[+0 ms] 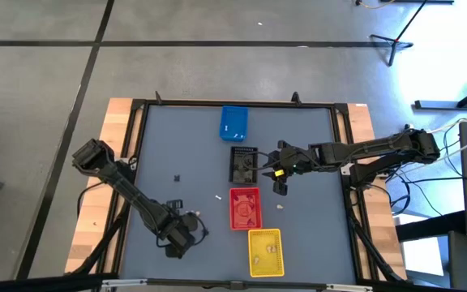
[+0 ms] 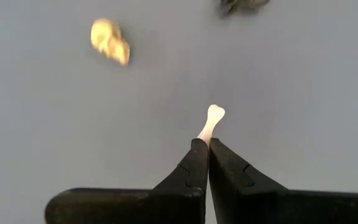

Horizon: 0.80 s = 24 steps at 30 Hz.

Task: Sort Halloween decoration
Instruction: Put the white bone toy into the blue bin

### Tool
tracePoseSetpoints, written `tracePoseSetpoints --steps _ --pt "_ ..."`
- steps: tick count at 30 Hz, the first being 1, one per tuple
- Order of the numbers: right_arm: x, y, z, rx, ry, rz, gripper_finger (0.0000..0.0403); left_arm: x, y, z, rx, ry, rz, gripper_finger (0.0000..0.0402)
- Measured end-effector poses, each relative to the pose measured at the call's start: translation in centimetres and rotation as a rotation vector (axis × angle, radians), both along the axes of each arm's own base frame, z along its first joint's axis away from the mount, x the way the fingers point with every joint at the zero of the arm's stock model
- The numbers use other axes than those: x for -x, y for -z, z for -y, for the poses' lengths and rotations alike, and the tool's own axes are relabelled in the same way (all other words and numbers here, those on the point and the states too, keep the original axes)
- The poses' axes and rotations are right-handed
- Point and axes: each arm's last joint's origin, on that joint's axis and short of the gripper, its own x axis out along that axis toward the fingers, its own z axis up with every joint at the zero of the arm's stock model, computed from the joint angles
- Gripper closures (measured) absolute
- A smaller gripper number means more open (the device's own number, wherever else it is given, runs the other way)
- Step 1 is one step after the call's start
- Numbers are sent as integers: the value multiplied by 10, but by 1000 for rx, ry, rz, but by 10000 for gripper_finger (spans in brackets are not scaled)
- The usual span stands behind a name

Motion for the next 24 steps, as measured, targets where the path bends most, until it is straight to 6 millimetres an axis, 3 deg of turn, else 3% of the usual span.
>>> tracePoseSetpoints --steps 24 --pt "0 0 0 0 0 0 269 -37 -11 -44 -78 -112 91 401"
